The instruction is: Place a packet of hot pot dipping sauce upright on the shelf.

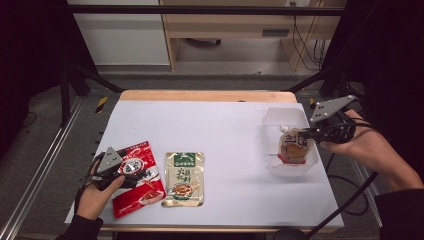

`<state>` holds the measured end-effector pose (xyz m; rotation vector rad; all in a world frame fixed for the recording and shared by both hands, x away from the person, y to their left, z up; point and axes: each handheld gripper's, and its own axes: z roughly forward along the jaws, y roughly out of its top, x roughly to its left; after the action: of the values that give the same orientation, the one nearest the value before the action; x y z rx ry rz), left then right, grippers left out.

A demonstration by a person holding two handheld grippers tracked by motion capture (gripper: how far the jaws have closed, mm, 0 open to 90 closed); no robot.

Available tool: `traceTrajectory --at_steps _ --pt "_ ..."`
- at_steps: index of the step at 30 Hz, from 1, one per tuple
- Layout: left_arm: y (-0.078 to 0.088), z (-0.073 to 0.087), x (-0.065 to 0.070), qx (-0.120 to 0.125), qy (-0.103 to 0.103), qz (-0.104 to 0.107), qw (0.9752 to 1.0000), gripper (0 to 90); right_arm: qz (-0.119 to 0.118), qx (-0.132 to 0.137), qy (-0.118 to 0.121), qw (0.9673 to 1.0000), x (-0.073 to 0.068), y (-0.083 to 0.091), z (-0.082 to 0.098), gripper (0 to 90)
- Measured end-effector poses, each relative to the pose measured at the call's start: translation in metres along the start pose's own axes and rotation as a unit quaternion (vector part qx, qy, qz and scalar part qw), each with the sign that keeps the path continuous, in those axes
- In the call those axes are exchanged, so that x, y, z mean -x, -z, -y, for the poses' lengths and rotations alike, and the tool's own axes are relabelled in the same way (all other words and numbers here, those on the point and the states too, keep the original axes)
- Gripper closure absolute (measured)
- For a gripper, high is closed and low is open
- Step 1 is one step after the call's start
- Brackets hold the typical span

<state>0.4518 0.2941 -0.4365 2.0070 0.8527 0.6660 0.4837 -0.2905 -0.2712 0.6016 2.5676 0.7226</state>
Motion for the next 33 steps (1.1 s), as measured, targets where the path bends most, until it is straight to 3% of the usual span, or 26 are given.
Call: traceTrajectory --at_steps 8,26,33 --pt "0.000 0.000 0.000 0.000 0.001 0.000 1.0000 6.3 -0.007 0.004 -0.003 1.0000 -0.003 -0.007 0.002 89.6" --pt "0.000 0.000 0.000 -0.002 0.001 0.000 1.0000 6.4 -0.036 0.009 -0.029 0.9989 -0.014 -0.052 0.025 89.4" --pt "0.000 0.000 0.000 -0.002 0.001 0.000 1.0000 6.4 -0.037 0.015 -0.038 0.9985 -0.013 -0.055 0.033 89.2"
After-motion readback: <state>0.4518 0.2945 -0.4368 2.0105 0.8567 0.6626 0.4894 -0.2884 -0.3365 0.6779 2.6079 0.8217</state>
